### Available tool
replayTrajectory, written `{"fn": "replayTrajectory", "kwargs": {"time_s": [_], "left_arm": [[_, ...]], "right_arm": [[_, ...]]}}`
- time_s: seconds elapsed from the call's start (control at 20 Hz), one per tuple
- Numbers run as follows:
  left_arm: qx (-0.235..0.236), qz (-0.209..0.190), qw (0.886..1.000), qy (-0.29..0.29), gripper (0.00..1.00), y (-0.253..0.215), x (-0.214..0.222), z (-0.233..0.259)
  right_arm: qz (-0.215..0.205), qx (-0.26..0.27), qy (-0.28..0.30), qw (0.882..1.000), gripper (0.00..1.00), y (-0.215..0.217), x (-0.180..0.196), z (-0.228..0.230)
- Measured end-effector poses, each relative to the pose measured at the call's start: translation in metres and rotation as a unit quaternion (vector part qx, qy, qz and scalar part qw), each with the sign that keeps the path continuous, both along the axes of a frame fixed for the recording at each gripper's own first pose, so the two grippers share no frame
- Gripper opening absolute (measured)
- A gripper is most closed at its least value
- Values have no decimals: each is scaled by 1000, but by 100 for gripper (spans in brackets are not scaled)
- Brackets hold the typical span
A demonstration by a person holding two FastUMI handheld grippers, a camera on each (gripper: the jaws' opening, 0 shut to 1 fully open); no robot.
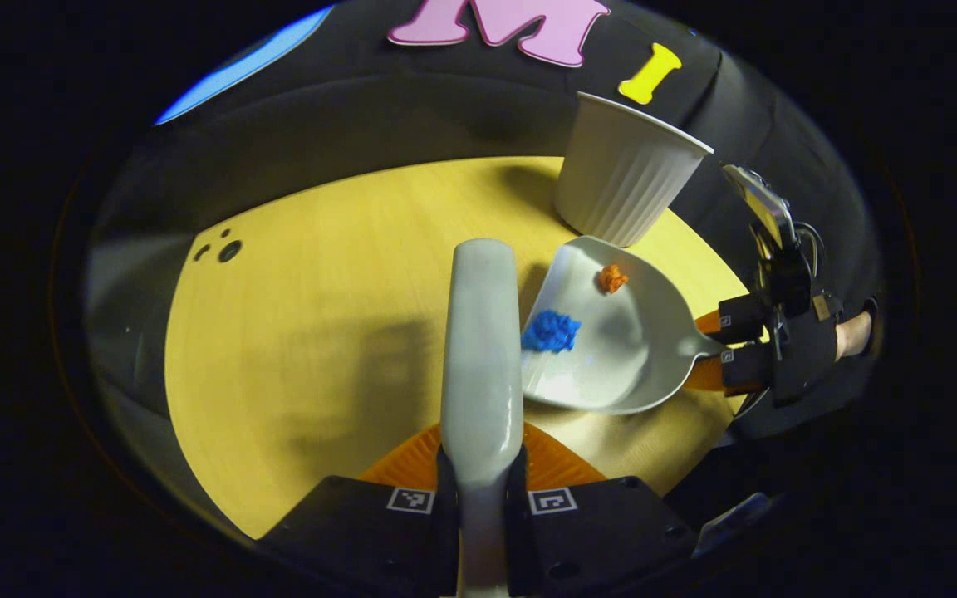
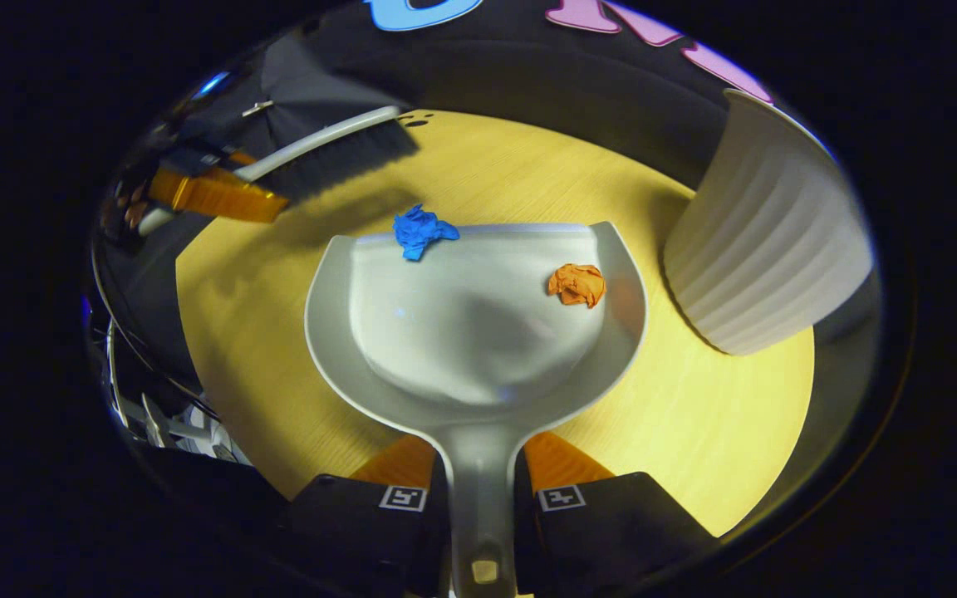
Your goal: Pick up the small broom and dustpan from the desktop, sweep the trash into the dustpan with the broom, and then empty the trash into the garbage bin.
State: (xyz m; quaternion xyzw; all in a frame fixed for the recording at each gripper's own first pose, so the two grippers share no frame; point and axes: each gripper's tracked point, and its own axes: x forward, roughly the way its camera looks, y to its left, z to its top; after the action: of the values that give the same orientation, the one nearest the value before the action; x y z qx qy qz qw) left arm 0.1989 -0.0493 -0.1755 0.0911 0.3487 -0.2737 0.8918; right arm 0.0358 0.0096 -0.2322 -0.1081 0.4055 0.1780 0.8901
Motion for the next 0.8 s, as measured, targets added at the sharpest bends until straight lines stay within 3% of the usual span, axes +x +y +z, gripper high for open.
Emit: {"fn": "replayTrajectory", "kwargs": {"time_s": [0.1, 0.2, 0.6, 0.65, 0.8], "left_arm": [[-1, 10, 1000, -3, 27, 25, -5, -12], [-7, 16, 1000, -2, 27, 42, -5, -26], [-41, 25, 999, 3, 27, 32, -43, -44], [-43, 25, 999, 3, 27, 33, -46, -45], [-55, 29, 998, 5, 29, 35, -50, -44]], "right_arm": [[-15, 8, 3, 1000, 30, -12, -10, 21], [-23, 2, 10, 1000, 34, -20, -16, 37], [-52, -19, 25, 998, 34, -71, -45, 142], [-61, -17, 23, 998, 37, -79, -45, 156], [-101, -1, 21, 995, 30, -107, -50, 198]]}}
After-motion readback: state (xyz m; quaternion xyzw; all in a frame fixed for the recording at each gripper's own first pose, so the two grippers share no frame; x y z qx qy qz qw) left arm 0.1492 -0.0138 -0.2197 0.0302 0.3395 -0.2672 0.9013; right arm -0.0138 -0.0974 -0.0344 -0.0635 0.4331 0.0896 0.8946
